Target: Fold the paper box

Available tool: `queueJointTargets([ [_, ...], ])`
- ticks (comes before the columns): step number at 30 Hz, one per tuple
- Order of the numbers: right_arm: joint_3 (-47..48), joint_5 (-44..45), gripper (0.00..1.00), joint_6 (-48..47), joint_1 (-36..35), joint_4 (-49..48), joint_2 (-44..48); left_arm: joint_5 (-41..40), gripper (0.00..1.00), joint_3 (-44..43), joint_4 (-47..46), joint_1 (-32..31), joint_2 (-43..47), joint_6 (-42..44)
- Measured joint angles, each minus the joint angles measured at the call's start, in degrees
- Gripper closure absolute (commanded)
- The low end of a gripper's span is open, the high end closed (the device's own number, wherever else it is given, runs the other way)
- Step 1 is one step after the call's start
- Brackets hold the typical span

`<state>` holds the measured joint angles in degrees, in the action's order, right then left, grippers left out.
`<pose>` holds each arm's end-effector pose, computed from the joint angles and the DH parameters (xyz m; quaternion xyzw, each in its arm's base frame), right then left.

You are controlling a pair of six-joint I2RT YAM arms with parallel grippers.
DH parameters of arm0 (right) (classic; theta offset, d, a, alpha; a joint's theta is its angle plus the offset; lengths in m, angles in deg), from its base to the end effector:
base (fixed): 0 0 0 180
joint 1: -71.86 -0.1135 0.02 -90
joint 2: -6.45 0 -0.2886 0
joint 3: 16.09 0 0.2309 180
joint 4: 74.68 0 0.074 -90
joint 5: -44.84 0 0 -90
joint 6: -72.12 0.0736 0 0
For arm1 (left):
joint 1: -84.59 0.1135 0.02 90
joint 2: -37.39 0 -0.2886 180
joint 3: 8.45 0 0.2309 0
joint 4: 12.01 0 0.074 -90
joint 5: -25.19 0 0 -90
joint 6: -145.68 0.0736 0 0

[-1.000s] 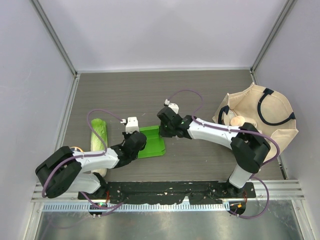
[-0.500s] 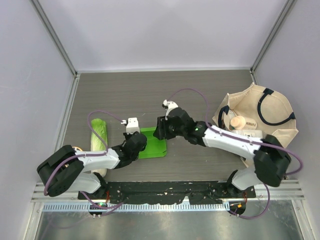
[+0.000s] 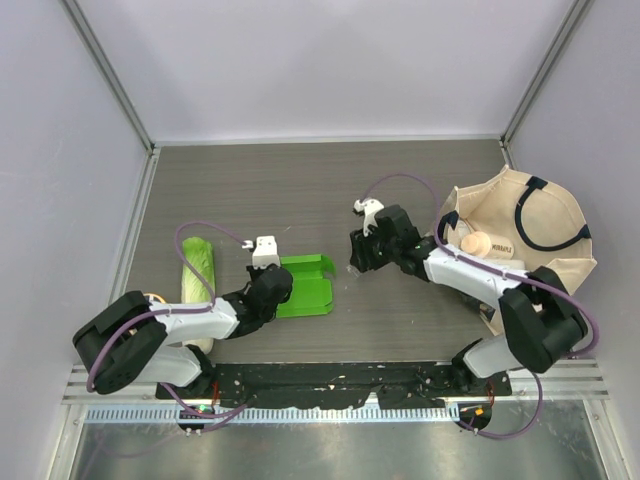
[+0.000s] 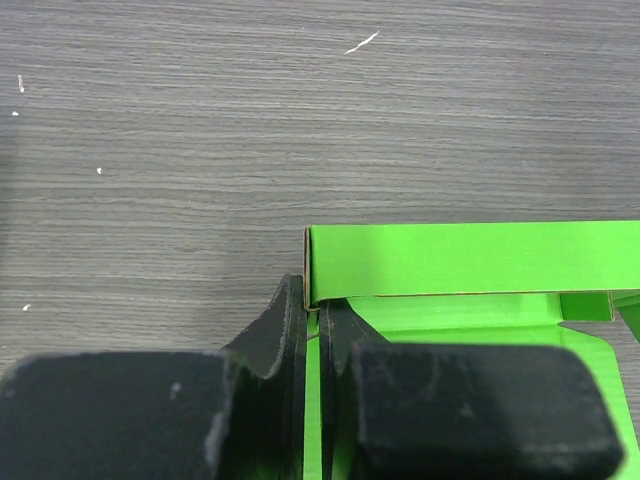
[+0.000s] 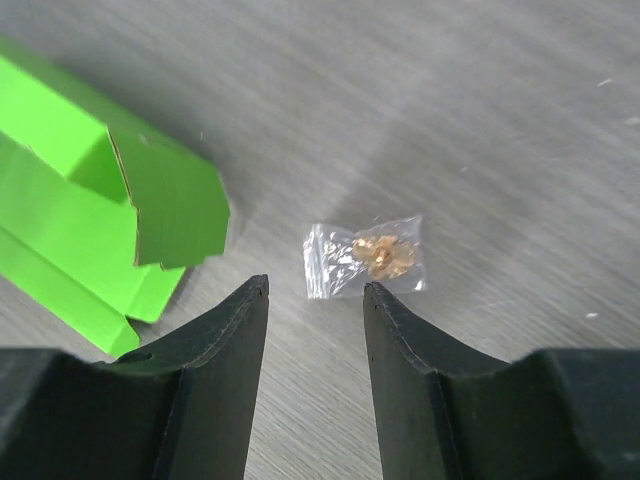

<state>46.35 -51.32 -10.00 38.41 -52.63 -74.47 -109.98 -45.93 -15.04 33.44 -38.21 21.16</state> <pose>0.2504 0.1749 0.2297 -0.2226 0.8795 0.1931 0.3737 0.1867 -0.1486 0.1781 -0.0567 0.8363 -0.0395 0.5439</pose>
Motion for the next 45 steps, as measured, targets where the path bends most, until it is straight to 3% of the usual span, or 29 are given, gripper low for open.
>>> queueJointTargets([
  [14, -1.7, -9.7, 0.54, -7.8, -6.5, -10.4, -8.3, 0.0, 1.00, -0.1, -1.2, 0.0, -0.9, 0.6],
  [26, -1.9, -3.4, 0.55, -10.6, -11.5, -15.8, -10.4, -1.6, 1.00, -0.3, -1.4, 0.3, -1.8, 1.6],
  [38, -1.5, -5.5, 0.53, -8.8, -12.8, -23.5, -14.8, -1.6, 1.00, -0.7, -1.8, 0.3, -2.4, 1.8],
  [45, -1.5, -0.9, 0.58, -7.3, -13.1, -26.8, -16.2, -1.4, 1.00, -0.7, -1.9, 0.3, -2.5, 1.8],
])
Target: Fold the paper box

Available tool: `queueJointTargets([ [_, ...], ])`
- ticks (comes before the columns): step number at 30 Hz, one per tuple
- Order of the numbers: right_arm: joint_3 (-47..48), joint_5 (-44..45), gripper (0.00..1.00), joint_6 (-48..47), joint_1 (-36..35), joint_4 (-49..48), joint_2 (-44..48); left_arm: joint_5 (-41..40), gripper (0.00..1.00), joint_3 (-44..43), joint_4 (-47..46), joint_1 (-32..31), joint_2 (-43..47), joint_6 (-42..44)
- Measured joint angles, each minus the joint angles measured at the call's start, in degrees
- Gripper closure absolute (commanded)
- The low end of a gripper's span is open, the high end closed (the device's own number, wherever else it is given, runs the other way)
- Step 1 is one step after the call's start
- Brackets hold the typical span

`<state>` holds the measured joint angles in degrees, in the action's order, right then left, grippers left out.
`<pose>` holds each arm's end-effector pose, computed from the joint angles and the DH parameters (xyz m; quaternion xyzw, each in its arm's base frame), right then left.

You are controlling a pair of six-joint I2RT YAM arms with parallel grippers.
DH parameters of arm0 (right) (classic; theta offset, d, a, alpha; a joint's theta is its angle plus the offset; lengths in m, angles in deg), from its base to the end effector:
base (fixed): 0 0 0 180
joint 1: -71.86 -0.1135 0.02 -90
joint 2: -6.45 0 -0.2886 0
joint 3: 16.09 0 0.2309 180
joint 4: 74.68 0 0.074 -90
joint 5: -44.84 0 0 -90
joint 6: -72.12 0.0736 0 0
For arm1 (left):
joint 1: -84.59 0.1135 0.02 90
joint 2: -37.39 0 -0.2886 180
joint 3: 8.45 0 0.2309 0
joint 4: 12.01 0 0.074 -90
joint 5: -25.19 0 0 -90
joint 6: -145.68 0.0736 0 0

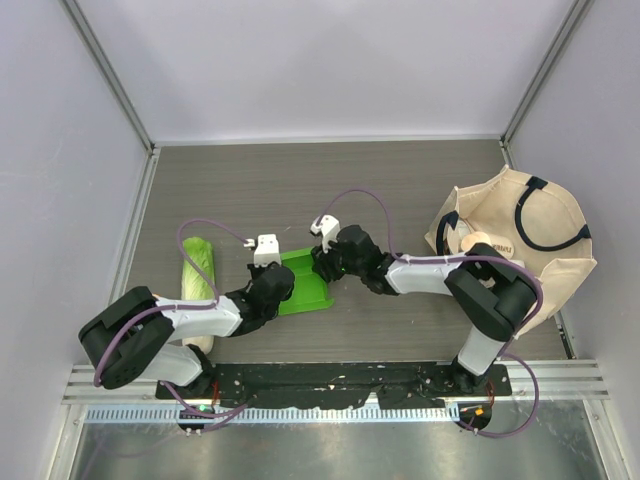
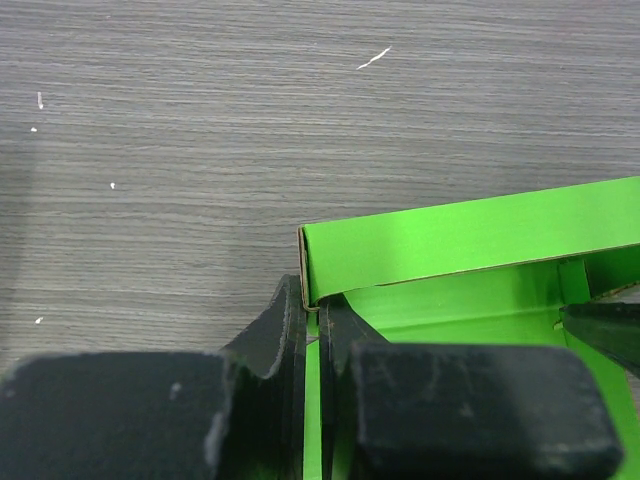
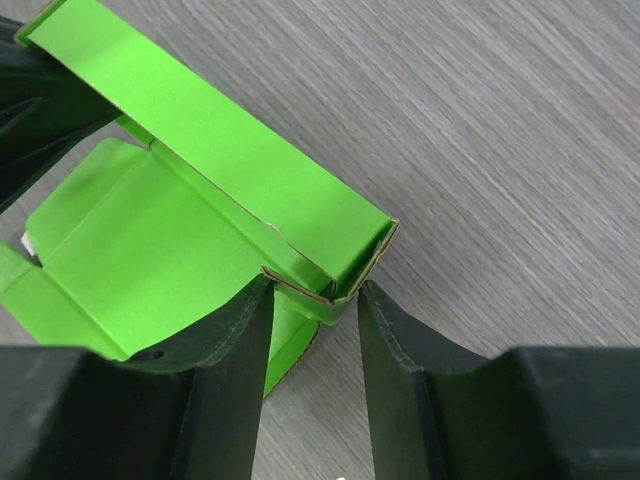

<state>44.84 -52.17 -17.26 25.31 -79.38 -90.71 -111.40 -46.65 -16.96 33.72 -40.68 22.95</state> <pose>0.2463 0.2730 0.1865 -0.3673 0.7903 0.2439 0.4254 0.1927 -0.1522 0.1765 -0.0522 0.8330 -0.0217 0.5503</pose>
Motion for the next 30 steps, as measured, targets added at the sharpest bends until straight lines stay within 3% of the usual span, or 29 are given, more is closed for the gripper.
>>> queueJointTargets([
  [13, -1.7, 8.0, 0.76, 1.7, -1.6, -5.6, -1.4, 0.3, 1.00, 0.0, -0.1, 0.0, 0.0, 0.0],
  [19, -2.6, 8.3, 0.69, 2.9, -1.8, -7.2, -1.6, 0.2, 1.00, 0.0, 0.0, 0.0, 0.0, -0.1],
  [22, -2.6, 9.9, 0.71, 6.4, -1.9, -7.3, -1.6, -0.2, 1.00, -0.1, 0.5, 0.0, 0.0, -1.0],
  [26, -3.0, 16.8, 0.76, 15.5, -3.3, -8.0, -1.6, -0.4, 1.00, -0.9, 1.6, 0.0, -0.3, -3.5],
  [30, -1.4, 25.3, 0.67, 21.2, -5.9, -6.1, -2.0, -0.8, 1.00, -1.7, 2.1, 0.0, -1.3, -5.9],
])
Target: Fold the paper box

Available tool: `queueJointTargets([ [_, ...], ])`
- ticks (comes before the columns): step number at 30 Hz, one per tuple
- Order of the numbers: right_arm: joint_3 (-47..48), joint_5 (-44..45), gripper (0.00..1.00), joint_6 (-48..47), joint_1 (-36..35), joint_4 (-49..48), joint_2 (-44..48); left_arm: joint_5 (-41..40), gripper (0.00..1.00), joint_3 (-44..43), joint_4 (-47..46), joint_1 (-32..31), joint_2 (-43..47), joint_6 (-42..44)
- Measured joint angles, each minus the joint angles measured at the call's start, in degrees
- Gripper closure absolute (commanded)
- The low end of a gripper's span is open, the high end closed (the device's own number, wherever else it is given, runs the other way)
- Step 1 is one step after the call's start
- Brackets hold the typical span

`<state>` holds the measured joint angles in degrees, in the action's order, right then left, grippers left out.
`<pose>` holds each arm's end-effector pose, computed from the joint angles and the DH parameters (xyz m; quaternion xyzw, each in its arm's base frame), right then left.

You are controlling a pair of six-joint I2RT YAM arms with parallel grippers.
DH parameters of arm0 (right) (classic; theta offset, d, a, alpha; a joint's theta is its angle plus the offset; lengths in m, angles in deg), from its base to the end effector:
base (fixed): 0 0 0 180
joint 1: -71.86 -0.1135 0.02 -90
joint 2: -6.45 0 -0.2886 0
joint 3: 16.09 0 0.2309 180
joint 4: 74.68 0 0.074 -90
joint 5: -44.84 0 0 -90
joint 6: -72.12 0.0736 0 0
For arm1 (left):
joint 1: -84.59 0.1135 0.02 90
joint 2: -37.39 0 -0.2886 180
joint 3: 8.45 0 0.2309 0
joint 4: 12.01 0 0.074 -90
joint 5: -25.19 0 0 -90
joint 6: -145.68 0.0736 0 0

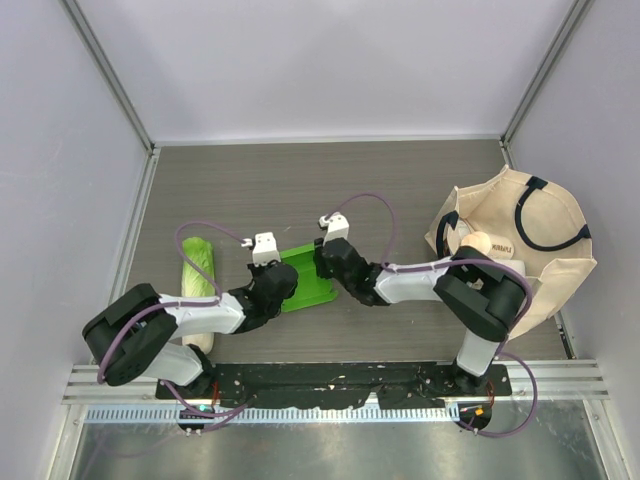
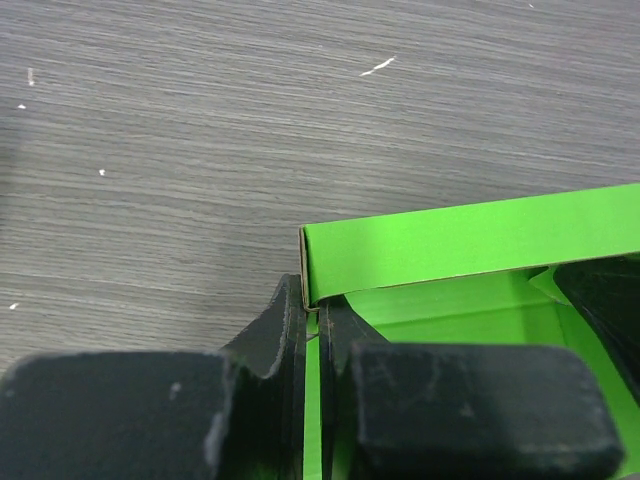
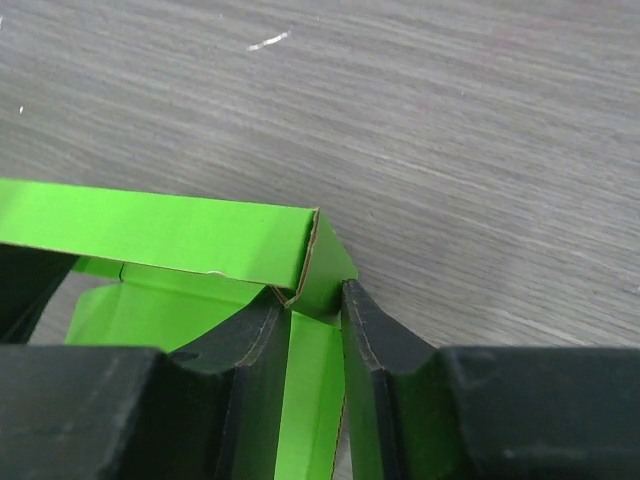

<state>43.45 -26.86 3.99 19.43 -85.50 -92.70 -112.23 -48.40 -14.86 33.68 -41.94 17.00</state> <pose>0.2438 0.2791 0.1819 -0.1458 0.8410 0.1945 0.4833 0.1962 -0.1556 0.1769 -0.0928 0.8323 -0.0354 0.5453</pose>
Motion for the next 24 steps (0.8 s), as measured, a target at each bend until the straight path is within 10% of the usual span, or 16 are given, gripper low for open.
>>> queueJointTargets([
  [7, 4.6, 7.6, 0.46, -0.3, -3.9, 5.5, -1.2, -1.2, 1.00, -0.2, 0.9, 0.0, -0.2, -1.9],
  [24, -8.7, -21.8, 0.56, -15.6, 8.7, 7.0, 17.1, -0.1, 1.00, -0.3, 0.6, 0.0, -0.2, -1.4],
])
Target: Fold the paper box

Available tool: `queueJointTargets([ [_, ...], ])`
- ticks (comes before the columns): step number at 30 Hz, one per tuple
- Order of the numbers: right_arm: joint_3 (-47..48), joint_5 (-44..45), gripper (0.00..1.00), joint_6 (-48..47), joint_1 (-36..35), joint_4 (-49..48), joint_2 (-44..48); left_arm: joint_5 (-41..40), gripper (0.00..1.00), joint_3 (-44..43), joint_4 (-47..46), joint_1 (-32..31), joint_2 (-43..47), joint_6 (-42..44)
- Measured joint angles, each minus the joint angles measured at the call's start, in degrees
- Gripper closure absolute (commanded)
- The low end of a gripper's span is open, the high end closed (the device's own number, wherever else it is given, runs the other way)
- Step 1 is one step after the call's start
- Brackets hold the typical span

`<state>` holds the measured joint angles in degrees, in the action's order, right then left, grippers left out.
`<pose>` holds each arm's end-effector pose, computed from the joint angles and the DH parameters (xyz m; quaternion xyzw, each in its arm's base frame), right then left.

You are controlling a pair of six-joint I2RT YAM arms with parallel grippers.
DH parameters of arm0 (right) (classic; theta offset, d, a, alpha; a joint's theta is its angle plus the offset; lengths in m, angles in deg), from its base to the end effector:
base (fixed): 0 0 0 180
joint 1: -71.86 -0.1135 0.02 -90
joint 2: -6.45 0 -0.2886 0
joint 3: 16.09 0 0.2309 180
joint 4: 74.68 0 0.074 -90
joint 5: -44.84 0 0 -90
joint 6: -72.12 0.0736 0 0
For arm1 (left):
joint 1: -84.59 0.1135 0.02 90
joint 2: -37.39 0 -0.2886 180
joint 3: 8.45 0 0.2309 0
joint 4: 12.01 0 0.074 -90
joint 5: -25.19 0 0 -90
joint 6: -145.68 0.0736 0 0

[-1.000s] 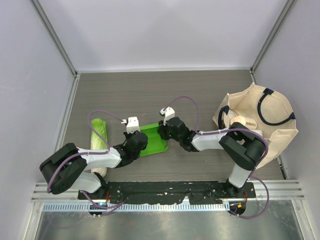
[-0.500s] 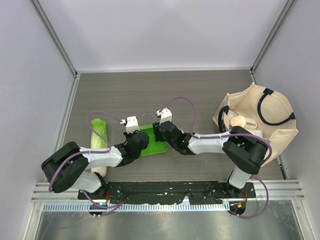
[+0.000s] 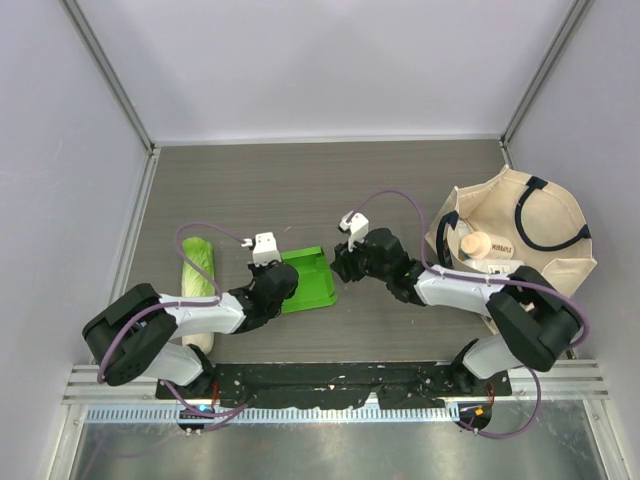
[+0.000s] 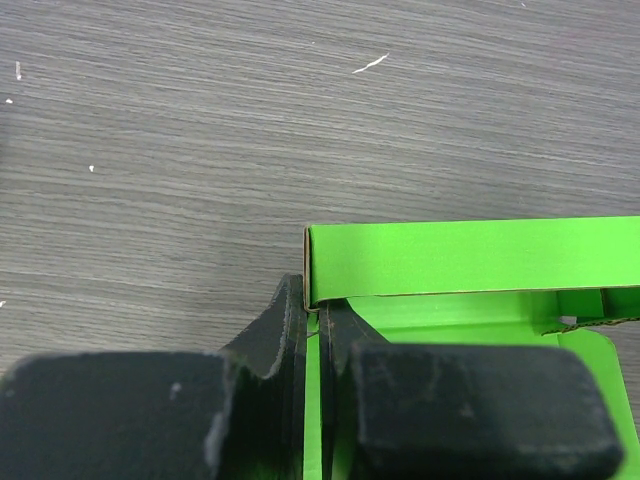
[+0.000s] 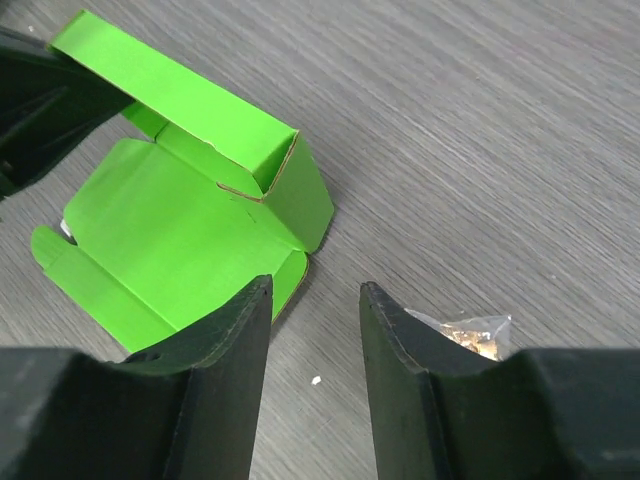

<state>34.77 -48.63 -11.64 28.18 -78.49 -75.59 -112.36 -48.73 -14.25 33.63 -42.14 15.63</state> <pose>0.2201 0.2163 0.2120 -0.2890 0.8037 0.2427 0.4601 0.1966 -0.1562 0.1768 -0.1012 0.8324 -0.0383 0.5435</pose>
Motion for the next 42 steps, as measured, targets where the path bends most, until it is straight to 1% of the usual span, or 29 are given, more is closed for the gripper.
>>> queueJointTargets([
  [6, 3.4, -6.1, 0.60, -3.6, 0.8, -1.6, -8.2, 0.3, 1.00, 0.0, 0.0, 0.0, 0.0, 0.4],
  [10, 5.0, -7.9, 0.70, -4.5, 0.6, -4.2, -12.5, 0.7, 1.00, -0.1, 0.0, 0.0, 0.1, 1.2],
  [13, 5.0, -5.9, 0.76, -4.7, 0.1, -6.0, -13.1, 0.9, 1.00, -0.2, 0.0, 0.0, 0.1, 1.5],
  [16, 5.0, -2.6, 0.79, -4.7, -0.6, -8.2, -13.2, 0.9, 1.00, -0.2, 0.1, 0.0, 0.1, 1.5],
  [17, 5.0, -1.4, 0.78, -4.7, -1.1, -8.9, -13.4, 0.8, 1.00, -0.2, 0.2, 0.0, 0.1, 1.5],
  [19, 5.0, 1.4, 0.71, -4.7, -2.3, -10.1, -14.0, 0.8, 1.00, -0.2, 0.2, 0.0, 0.1, 1.5],
  [20, 5.0, 2.8, 0.69, -4.8, -3.0, -10.6, -14.5, 0.8, 1.00, -0.2, 0.2, 0.0, 0.1, 1.6],
  [21, 5.0, 4.6, 0.69, -4.9, -4.0, -11.3, -15.1, 0.7, 1.00, -0.2, 0.3, 0.0, 0.1, 1.6],
  [23, 5.0, 7.3, 0.71, -5.3, -5.4, -12.7, -16.3, 0.5, 1.00, -0.2, 0.4, 0.0, 0.1, 1.8],
  [27, 5.0, 11.8, 0.80, -5.8, -6.6, -15.6, -18.2, 0.4, 1.00, -0.2, 0.7, 0.1, 0.2, 2.4],
  [30, 5.0, 13.9, 0.82, -5.8, -6.9, -17.4, -18.9, 0.4, 1.00, -0.2, 1.1, 0.1, 0.5, 2.6],
  [32, 5.0, 15.0, 0.78, -5.7, -7.3, -18.3, -19.4, 0.4, 1.00, -0.2, 1.3, 0.1, 0.6, 2.6],
  [33, 5.0, 15.6, 0.68, -5.7, -7.6, -18.8, -19.6, 0.4, 1.00, -0.2, 1.3, 0.1, 0.6, 2.6],
  [34, 5.0, 16.1, 0.66, -5.7, -7.8, -19.3, -20.0, 0.4, 1.00, -0.2, 1.4, 0.1, 0.6, 2.6],
  [35, 5.0, 16.5, 0.66, -5.5, -8.0, -20.1, -20.5, 0.4, 1.00, -0.2, 1.4, 0.1, 0.6, 2.6],
  [38, 5.1, 17.3, 0.70, -5.5, -8.5, -21.9, -21.6, 0.6, 1.00, -0.5, 1.9, 0.1, 0.6, 2.8],
  [39, 5.1, 17.5, 0.74, -5.5, -8.6, -22.3, -21.7, 0.6, 1.00, -0.5, 1.9, 0.1, 0.6, 2.8],
  [42, 5.2, 18.4, 0.81, -5.6, -8.5, -23.1, -22.3, 0.6, 1.00, -0.5, 2.1, 0.1, 0.6, 2.8],
])
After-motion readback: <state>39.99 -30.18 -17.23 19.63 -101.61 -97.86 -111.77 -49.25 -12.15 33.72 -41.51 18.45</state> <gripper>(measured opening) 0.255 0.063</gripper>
